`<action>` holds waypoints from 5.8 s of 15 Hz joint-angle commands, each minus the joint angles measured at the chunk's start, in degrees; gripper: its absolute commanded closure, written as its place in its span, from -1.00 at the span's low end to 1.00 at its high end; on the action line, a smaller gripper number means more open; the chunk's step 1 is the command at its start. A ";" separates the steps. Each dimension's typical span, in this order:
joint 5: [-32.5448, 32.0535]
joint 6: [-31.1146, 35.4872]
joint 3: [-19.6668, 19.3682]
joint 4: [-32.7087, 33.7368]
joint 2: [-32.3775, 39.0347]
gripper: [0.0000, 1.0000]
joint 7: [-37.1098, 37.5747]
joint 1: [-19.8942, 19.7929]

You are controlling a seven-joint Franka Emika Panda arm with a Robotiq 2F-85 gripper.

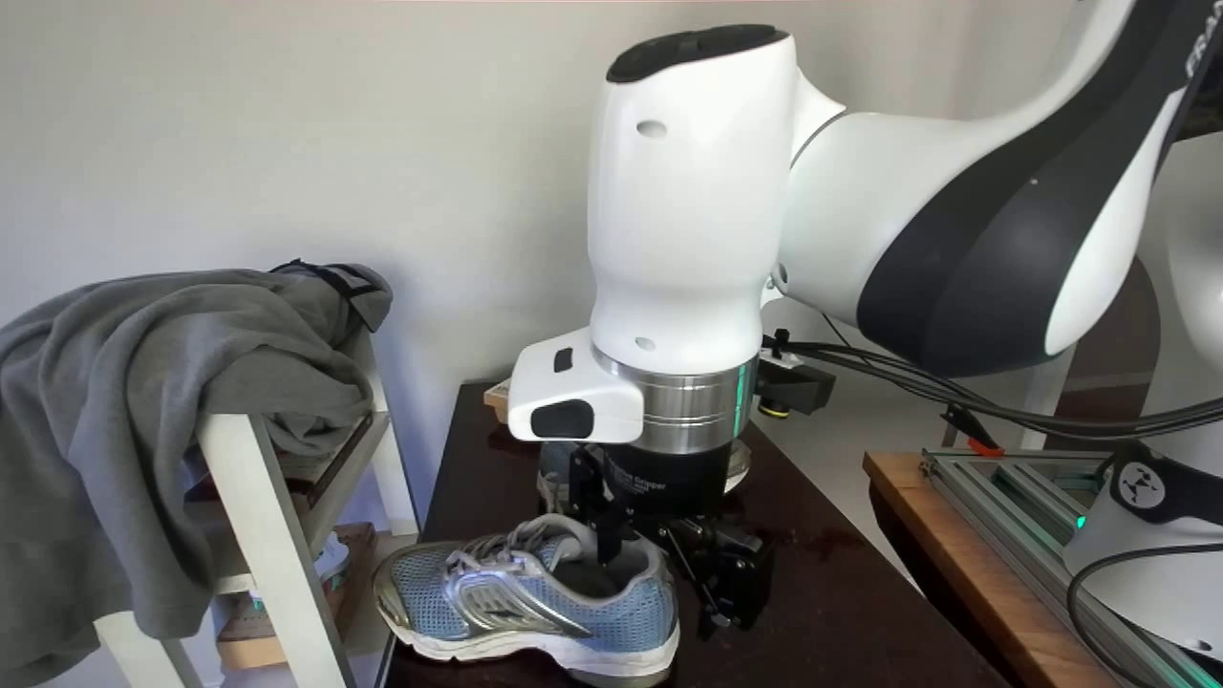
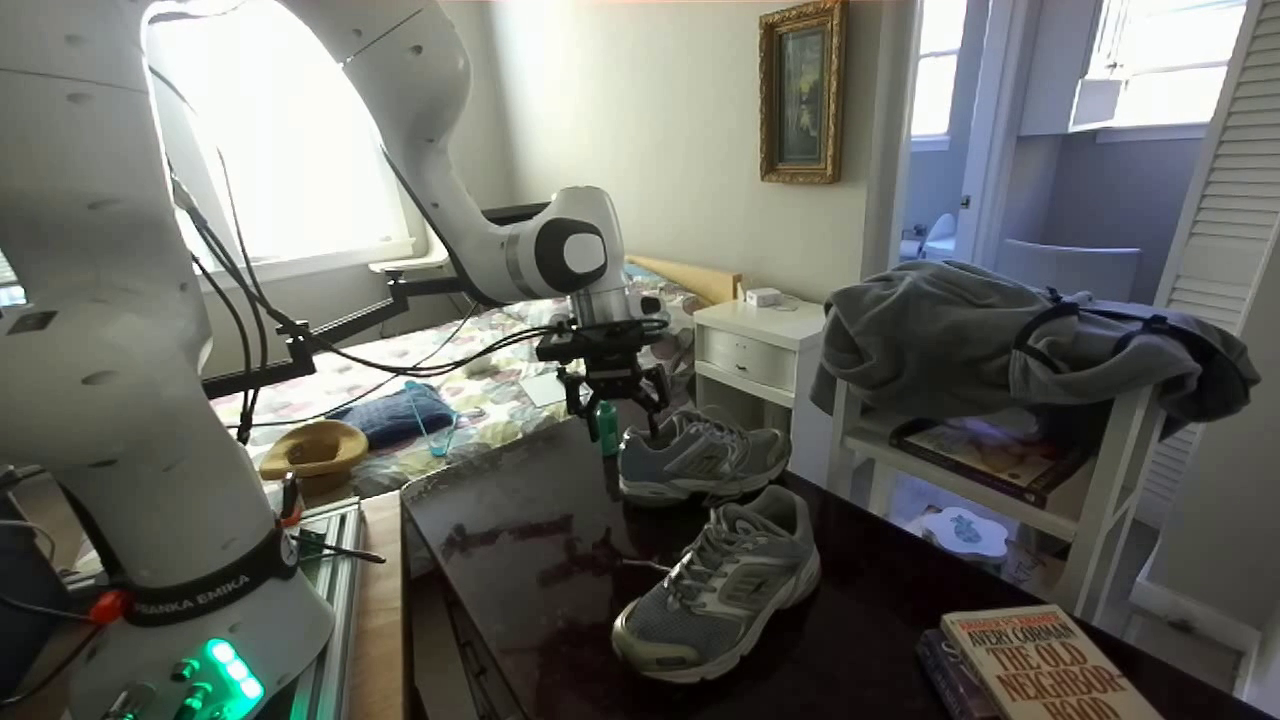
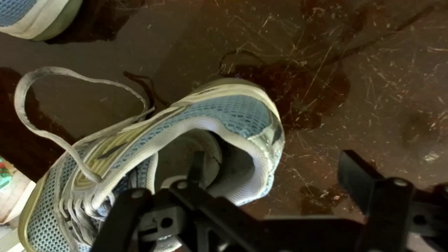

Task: Turn the left shoe to the right

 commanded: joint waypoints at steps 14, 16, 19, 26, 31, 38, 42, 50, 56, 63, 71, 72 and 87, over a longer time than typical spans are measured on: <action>3.29 4.28 -0.45 0.17 -0.32 0.97 -0.68 -0.79; 6.99 3.61 0.92 0.49 -1.40 0.93 1.25 -0.23; 8.99 0.50 2.02 1.86 -3.93 0.93 12.14 2.81; 13.97 -4.03 3.02 2.84 -10.33 0.93 31.18 4.57; 18.65 -5.53 0.76 1.25 -13.93 0.93 37.17 1.49; 25.27 -11.32 -0.75 1.31 -14.90 0.93 48.33 -1.53; 30.82 -11.43 -0.74 1.16 -14.47 0.93 55.28 -1.78; 28.29 -10.99 -0.63 2.33 -11.83 0.93 57.09 -1.94; 28.64 -14.40 -2.27 7.47 -7.26 0.93 76.02 -2.94; 29.02 -14.04 -5.31 12.27 -2.23 0.93 94.12 -3.34; 31.72 -8.97 -7.56 12.03 2.74 0.93 114.51 -2.82; 32.86 -8.08 -7.57 11.88 3.03 0.93 116.11 -3.00; 18.19 5.72 -15.43 6.27 1.84 0.93 126.51 -0.67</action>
